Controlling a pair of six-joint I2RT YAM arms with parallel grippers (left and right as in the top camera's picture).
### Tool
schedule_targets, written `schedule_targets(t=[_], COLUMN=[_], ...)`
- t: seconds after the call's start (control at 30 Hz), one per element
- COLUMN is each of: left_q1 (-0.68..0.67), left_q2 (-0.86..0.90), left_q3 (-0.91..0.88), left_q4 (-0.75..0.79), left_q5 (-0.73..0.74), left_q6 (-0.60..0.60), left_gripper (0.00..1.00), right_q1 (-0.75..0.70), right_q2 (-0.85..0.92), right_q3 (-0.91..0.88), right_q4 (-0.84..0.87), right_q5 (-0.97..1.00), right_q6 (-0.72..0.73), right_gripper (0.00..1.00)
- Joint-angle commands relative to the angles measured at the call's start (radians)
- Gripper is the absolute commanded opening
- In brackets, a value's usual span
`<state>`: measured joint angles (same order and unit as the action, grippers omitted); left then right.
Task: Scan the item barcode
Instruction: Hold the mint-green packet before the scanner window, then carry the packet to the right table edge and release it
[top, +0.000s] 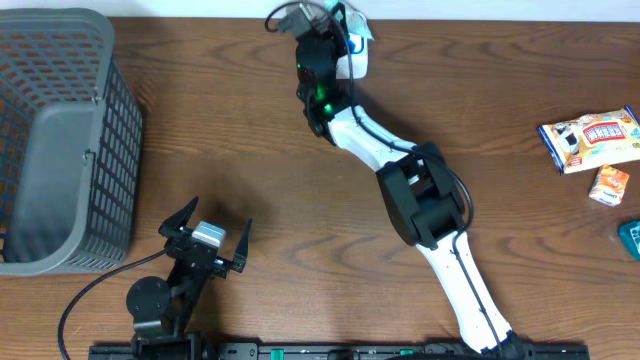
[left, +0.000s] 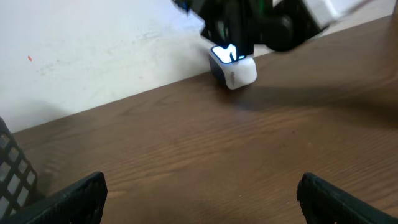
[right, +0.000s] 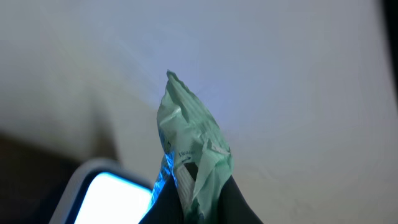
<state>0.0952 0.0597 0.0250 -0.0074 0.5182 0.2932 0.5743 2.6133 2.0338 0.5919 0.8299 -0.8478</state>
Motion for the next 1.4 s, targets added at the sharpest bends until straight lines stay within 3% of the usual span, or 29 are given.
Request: schedule_targets(t=[0.0,0.3,0.47,0.63,0.77,1.17,1.23,1.3,1.33,1.37], left_q1=[-0.004,-0.004,-0.004,-0.004,-0.004,-0.004,-0.004,-0.004,-0.004,-0.004], left_q2=[-0.003,-0.003,-0.003,-0.003,-0.003,-0.003,-0.003,-0.003,-0.003,-0.003], left_q3=[-0.021,-0.021,-0.021,-0.021,-0.021,-0.021,-0.021,-0.021,-0.021,-0.021], left_q4=[-0.034,-0.034,-0.034,-0.034,-0.034,-0.034,-0.034,-0.033,-0.033,-0.034], left_q5=[0.013,0.013,0.013,0.013,0.013,0.013,0.013,0.013,0.013,0.013], left_q6=[0.013,0.013,0.013,0.013,0.013,0.013,0.013,0.013,0.013,0.013], left_gripper=[0.98,0.98,0.98,0.98,0.98,0.98,0.98,0.98,0.98,0.98], right_q1=[0.001,0.003,-0.029,-0.16,-0.291,-0.596,-0.632,-0.664,-0.676,-0.685], right_q2=[0.021,0.0,-0.089,-0.128,-0.126,-0.126,-0.126,-0.126,-0.126,-0.129], right_q3=[0.031,0.031,0.031,0.031,-0.002,-0.336,-0.375,-0.392,-0.392,-0.392], right_q4=[0.009,0.04,0.044,0.044,-0.046,-0.065,-0.064,-0.063,-0.056,-0.037], right_q5=[0.014,0.11,0.351,0.698,0.754,0.745,0.73,0.726,0.733,0.746], right_q6=[-0.069,-0.099,-0.156,-0.156,-0.169,0.196,0.209,0.216,0.216,0.215], right_gripper=[0.01,0.01,0.01,0.01,0.01,0.01,0.11,0.39,0.63,0.78])
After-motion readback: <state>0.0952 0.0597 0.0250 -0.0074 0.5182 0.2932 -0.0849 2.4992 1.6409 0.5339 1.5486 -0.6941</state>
